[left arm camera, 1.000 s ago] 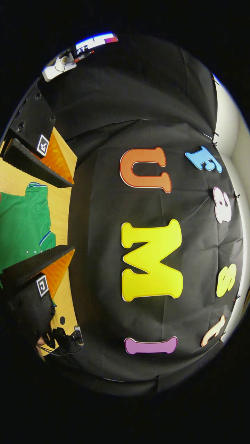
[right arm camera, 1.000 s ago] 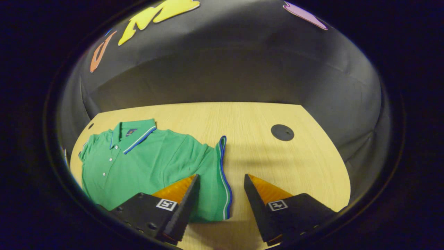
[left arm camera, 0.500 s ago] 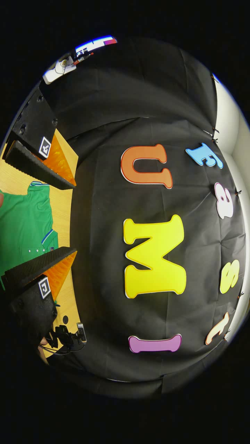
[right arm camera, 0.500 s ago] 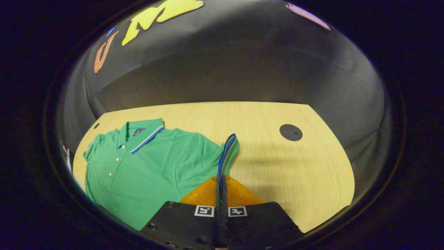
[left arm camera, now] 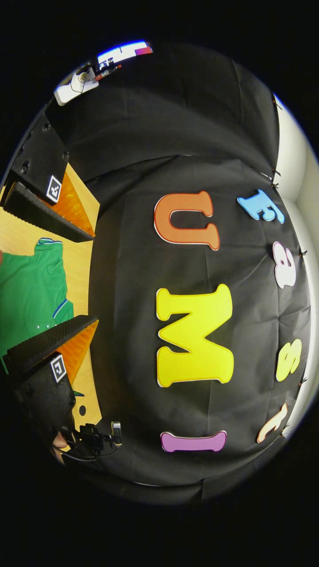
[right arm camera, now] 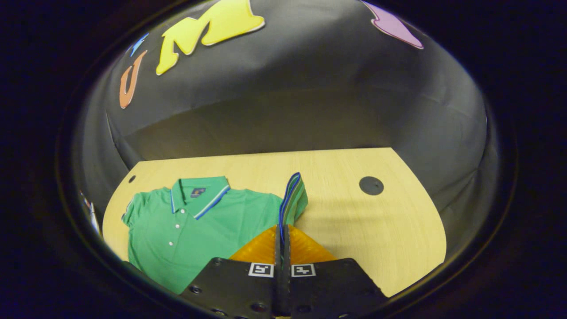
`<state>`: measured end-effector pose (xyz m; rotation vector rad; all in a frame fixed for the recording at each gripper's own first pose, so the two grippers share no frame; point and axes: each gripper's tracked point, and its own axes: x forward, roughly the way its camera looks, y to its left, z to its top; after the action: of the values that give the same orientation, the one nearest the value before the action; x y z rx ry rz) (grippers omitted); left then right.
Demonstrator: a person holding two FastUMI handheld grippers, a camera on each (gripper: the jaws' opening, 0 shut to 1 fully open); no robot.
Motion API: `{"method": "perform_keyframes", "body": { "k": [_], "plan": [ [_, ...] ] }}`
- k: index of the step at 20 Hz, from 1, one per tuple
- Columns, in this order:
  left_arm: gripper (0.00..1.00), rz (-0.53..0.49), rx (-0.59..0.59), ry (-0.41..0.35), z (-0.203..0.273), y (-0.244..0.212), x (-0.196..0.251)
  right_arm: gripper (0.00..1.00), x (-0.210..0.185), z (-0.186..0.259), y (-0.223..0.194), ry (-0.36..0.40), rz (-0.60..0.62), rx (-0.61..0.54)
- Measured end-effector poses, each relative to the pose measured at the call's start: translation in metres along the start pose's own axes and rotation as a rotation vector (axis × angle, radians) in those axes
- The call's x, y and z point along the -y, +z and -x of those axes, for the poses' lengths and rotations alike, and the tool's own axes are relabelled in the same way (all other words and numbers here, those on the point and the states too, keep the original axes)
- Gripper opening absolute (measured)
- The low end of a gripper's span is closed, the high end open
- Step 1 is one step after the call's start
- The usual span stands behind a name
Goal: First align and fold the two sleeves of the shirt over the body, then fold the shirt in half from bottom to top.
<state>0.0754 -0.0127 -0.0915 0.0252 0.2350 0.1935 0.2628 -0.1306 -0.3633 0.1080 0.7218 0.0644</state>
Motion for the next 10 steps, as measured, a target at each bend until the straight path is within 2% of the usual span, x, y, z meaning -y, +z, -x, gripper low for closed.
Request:
{"method": "perform_keyframes", "body": {
  "k": [6, 10],
  "plan": [
    [1.00, 0.009, -0.013, 0.080, 0.009, -0.009, -0.061, 0.00, -0.079, -0.007, 0.000, 0.031, 0.038, -0.038],
    [1.00, 0.021, -0.041, 0.113, 0.017, -0.021, -0.094, 0.00, -0.118, -0.021, -0.014, 0.042, 0.050, -0.093]
  ]
}}
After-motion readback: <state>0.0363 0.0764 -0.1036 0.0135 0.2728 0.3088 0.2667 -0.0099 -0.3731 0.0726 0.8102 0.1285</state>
